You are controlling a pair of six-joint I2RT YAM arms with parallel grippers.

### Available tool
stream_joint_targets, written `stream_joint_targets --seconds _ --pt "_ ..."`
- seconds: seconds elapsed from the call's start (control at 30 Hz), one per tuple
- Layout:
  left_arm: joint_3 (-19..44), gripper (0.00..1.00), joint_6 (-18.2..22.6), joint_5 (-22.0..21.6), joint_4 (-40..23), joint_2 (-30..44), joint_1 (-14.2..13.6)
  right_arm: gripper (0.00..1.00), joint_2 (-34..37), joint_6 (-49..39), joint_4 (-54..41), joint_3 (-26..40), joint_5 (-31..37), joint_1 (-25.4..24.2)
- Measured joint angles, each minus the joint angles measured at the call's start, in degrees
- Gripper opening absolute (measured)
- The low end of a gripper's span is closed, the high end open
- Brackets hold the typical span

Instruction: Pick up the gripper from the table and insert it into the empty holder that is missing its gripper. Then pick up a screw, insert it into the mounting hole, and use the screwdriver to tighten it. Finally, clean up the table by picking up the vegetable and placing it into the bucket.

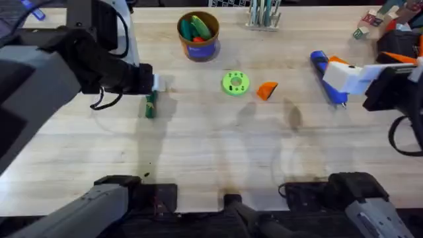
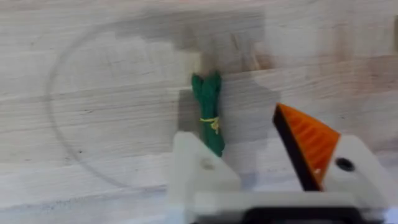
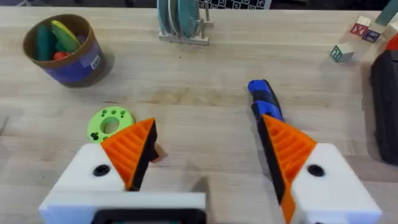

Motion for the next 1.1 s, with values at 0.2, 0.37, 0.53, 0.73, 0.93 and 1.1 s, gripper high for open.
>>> stream_joint_targets --seconds 0.2,0.37,0.53,0.73,0.93,1.1 --pt "0.00 0.990 -0.39 0.32 0.10 -13.68 -9.95 0.991 0.00 0.00 0.00 0.00 0.00 0.00" --pt "0.00 0.993 -0.42 1.60 4.33 -23.77 -23.06 0.992 0.00 0.00 0.00 0.00 0.00 0.00" --pt "0.00 0.992 -0.44 2.68 13.00 -27.84 -33.84 0.991 0.00 -0.02 0.00 0.00 0.00 0.00" --pt "0.00 0.990 0.09 2.28 13.54 -27.82 -39.25 0.992 0.00 0.00 0.00 0.00 0.00 0.00" --pt "0.00 0.990 0.25 2.73 16.08 -27.19 -39.25 0.991 0.00 0.00 0.00 0.00 0.00 0.00" --pt "0.00 0.990 0.24 2.62 17.71 -27.00 -39.26 0.992 0.00 0.00 0.00 0.00 0.00 0.00"
